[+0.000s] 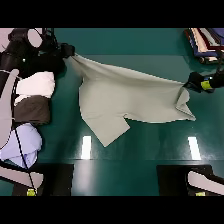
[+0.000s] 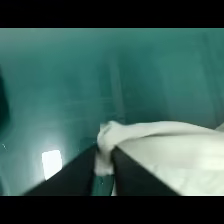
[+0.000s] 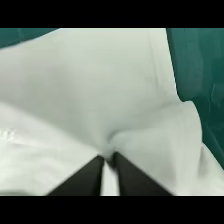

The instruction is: Fold the shirts.

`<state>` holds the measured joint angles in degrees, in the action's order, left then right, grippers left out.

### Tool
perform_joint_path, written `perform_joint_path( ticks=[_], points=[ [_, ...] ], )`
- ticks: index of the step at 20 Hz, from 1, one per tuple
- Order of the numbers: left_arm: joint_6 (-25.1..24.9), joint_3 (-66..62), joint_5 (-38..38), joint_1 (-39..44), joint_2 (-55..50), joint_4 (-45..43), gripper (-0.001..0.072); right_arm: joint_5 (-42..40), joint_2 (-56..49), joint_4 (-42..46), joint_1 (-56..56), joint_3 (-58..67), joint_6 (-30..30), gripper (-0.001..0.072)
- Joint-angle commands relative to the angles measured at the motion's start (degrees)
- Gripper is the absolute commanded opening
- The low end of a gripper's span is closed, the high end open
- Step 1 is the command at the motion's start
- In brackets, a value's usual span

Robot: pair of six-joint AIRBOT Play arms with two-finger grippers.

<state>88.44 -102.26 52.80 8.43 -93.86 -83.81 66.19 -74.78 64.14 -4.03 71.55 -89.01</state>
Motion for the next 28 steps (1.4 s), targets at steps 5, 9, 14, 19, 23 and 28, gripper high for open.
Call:
perform_joint_path(
  ticks=[5, 9, 14, 19, 23, 28],
  points=[
    [3.1, -1.9, 19.8, -4.4, -0.1, -0.4, 0.0509, 2.5, -3.7, -1.1, 0.0, 8.0, 4.3, 0.0407],
    [2.6, 14.6, 22.4, -5.3, 7.8, 1.3, 0.0491, 3.3, 6.8, -1.2, -1.6, -1.4, 5.6, 0.0407],
    [2.5, 43.0, 9.2, -5.3, 18.3, 14.5, 0.0491, 2.4, 16.4, -1.9, -3.1, -10.9, 5.5, 0.0407],
    [-6.8, 56.3, 0.7, -5.0, 19.2, 33.3, 0.0491, 2.2, 19.7, -3.2, -3.1, -12.2, 5.5, 0.0407],
    [-7.9, 58.6, -4.5, 0.0, 19.1, 34.8, 0.0491, 3.5, 19.9, -3.2, -3.1, -12.2, 5.5, 0.0406],
    [-7.3, 58.4, -6.7, 3.6, 19.1, 35.3, 0.0082, 5.4, 19.8, -1.6, -3.8, -12.3, 5.5, 0.0407]
  ],
)
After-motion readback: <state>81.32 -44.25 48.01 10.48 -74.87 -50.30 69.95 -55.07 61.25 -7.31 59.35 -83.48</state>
